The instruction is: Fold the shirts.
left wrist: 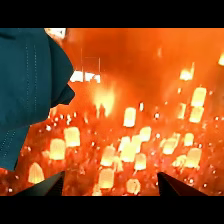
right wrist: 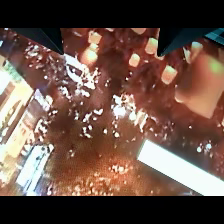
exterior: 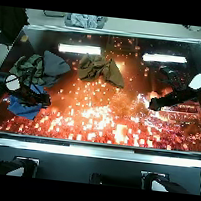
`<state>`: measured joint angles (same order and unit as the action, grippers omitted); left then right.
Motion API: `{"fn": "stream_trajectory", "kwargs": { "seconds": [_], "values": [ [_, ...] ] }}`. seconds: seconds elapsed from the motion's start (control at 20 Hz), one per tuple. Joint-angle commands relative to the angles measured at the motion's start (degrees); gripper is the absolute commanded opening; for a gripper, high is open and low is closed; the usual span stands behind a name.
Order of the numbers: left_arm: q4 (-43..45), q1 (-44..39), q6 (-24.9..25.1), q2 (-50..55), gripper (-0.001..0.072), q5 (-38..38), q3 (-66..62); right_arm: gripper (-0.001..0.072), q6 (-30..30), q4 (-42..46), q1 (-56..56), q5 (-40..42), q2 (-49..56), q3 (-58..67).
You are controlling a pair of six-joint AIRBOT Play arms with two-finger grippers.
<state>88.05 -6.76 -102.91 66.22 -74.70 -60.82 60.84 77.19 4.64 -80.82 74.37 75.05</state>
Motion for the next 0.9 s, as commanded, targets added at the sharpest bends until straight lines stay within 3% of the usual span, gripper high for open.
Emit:
{"fn": "stream_trajectory", "kwargs": {
  "seconds": [0.0,0.2,0.65,0.75,0.85],
  "values": [
    [0.0,-0.1,0.0,0.1,0.0713,1.4,0.0,0.0693,0.0,0.0,0.0,0.0,0.0,0.0],
    [-0.2,-0.2,0.0,0.5,0.0713,17.1,0.0,0.0693,0.0,0.0,0.0,0.2,0.0,0.0],
    [-0.7,0.1,-0.6,5.1,0.0713,37.3,-1.8,0.0694,0.0,0.0,0.0,9.7,0.0,0.0],
    [-4.6,2.0,3.4,12.0,0.0713,34.3,-11.1,0.0694,0.0,0.0,0.0,11.0,0.1,0.0],
    [-15.4,4.1,13.9,23.2,0.0712,25.5,-26.6,0.0694,0.0,-0.1,0.0,11.1,0.0,0.0]
  ]
}}
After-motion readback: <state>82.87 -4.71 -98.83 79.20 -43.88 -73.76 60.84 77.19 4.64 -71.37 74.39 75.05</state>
